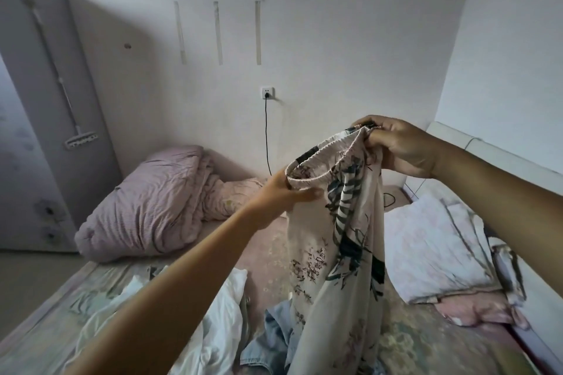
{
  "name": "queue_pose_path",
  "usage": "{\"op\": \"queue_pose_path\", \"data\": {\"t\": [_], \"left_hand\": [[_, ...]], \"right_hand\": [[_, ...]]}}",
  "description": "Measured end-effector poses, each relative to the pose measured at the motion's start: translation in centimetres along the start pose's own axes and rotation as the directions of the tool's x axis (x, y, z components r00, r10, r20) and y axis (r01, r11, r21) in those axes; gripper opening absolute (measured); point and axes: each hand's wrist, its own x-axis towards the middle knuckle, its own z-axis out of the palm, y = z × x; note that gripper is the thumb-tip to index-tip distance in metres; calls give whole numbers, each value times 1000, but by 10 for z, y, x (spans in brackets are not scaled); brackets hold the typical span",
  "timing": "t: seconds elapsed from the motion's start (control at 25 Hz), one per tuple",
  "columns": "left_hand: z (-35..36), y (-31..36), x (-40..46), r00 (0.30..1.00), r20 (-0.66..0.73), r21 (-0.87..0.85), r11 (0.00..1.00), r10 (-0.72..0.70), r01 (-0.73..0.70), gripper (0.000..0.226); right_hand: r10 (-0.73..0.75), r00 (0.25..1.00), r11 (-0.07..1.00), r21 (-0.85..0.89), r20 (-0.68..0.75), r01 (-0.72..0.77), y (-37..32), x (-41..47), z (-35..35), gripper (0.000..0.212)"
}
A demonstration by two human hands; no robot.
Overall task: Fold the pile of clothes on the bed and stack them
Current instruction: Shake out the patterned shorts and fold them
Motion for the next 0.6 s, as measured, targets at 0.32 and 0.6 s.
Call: {"op": "queue_pose_path", "data": {"t": [0.32,0.6], "left_hand": [[-42,69,16,996,-20,83,993,84,-82,30],[-69,154,35,992,-57,265,960,110,-92,26]], "right_hand": [[-82,990,869,-495,-118,13,-36,-13,-36,15],[-144,981,970,-214,-132,114,-87,-7,-56,20]]}}
